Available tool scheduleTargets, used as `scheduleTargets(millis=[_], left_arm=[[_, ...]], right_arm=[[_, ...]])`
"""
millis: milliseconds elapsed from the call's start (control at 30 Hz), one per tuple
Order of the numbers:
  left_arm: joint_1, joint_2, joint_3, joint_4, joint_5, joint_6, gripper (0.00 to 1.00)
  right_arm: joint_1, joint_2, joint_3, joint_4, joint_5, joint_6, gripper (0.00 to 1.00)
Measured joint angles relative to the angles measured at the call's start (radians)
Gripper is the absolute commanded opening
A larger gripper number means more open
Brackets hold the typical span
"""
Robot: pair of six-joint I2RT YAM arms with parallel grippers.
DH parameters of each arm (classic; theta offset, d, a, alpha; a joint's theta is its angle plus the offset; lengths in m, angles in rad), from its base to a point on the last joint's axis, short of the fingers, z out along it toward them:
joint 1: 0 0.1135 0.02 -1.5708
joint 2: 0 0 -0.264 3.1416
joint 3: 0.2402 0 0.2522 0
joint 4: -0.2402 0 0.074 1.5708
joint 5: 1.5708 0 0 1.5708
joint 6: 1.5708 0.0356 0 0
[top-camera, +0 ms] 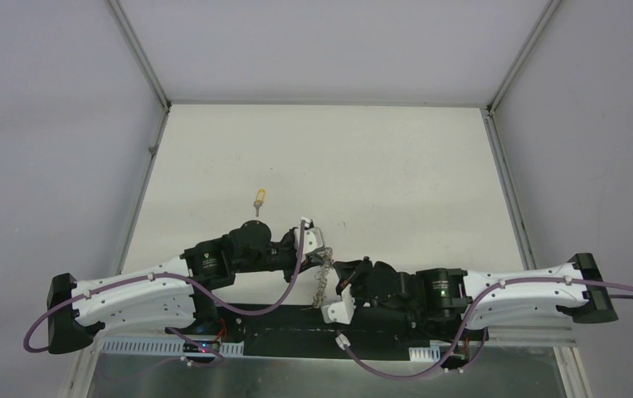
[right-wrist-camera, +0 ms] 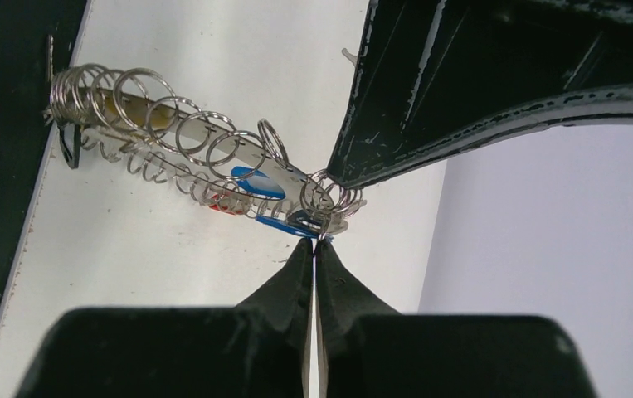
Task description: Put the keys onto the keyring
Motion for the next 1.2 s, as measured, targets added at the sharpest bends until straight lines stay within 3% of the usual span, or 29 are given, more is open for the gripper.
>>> scheduleTargets(millis=[33, 67, 133, 200, 233, 633, 867, 1033, 1200], left_arm=[[0.0, 0.0, 0.0, 0.0, -0.004, -0.004, 0.0], [0.0, 0.0, 0.0, 0.002, -0.008, -0.011, 0.0], [0.0, 0.0, 0.0, 0.003, -0.022, -0.017, 0.0], [0.003, -0.001, 0.0, 0.005, -0.055, -0.019, 0.0], [0.003, -0.001, 0.0, 0.006, -0.063, -0.019, 0.0], [0.003, -0.001, 0.0, 0.011, -0.089, -0.019, 0.0], [0.003, -0.001, 0.0, 0.014, -0.105, -0.018, 0.0], [0.003, -0.011, -0.016, 0.025, -0.128, -0.018, 0.0], [0.003, -0.024, -0.022, 0.026, -0.14, -0.017, 0.0]], right_arm=[[0.0, 0.0, -0.003, 0.005, 0.003, 0.01, 0.06], [0.0, 0.0, -0.005, 0.01, 0.005, 0.021, 0.25], [0.001, -0.001, -0.008, 0.003, 0.006, 0.053, 0.52], [0.005, -0.006, -0.02, -0.007, 0.006, 0.086, 0.96], [0.006, -0.012, -0.029, -0.012, 0.006, 0.096, 0.99], [0.006, -0.185, -0.063, 0.017, 0.032, 0.234, 1.0], [-0.025, -0.25, -0.077, 0.116, 0.111, 0.448, 1.0], [-0.161, -0.257, -0.074, 0.14, 0.117, 0.681, 1.0], [-0.391, -0.186, -0.004, 0.085, -0.063, 0.908, 1.0]])
